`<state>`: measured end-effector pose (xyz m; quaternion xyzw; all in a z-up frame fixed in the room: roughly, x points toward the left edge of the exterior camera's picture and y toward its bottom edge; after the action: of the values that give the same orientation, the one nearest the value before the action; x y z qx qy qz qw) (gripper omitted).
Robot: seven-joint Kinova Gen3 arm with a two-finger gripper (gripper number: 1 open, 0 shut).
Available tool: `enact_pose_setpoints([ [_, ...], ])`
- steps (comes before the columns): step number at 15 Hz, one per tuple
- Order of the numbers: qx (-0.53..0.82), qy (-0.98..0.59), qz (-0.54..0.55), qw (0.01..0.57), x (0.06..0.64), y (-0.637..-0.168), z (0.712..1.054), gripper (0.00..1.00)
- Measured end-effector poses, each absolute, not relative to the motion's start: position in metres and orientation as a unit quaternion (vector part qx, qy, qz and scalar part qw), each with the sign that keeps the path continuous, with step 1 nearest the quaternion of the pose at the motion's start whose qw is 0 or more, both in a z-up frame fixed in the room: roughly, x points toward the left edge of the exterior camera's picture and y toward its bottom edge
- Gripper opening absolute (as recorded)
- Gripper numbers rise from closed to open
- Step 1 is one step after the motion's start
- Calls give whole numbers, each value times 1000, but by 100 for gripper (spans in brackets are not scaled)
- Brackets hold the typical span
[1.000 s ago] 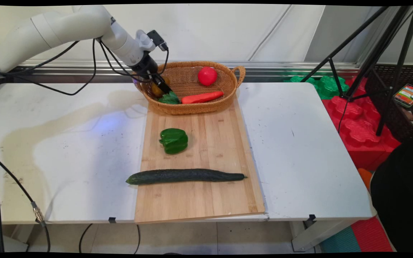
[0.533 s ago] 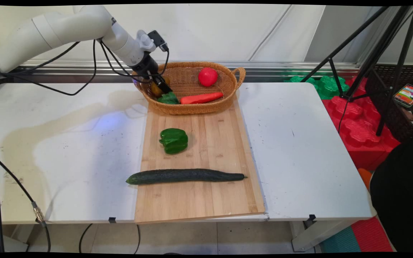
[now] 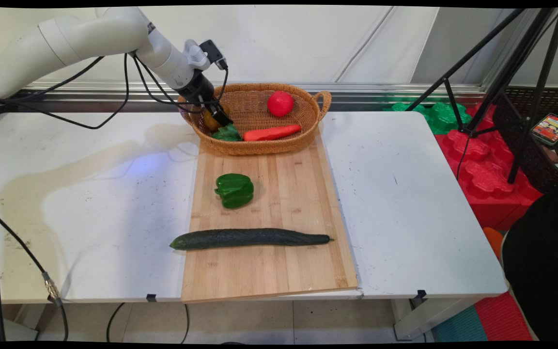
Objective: Pick up the potato from the vegetable basket, then place the picked object on the cutting board
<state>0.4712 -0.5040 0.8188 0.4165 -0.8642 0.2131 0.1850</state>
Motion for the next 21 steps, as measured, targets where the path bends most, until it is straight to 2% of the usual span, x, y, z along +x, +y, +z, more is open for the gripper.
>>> enact_pose_setpoints([
  [11,391,-874,223,185,472,-501,820,100],
  [12,388,-874,223,186,471,-502,821,0],
  [21,369,-882,220,196,465,-501,822,0],
])
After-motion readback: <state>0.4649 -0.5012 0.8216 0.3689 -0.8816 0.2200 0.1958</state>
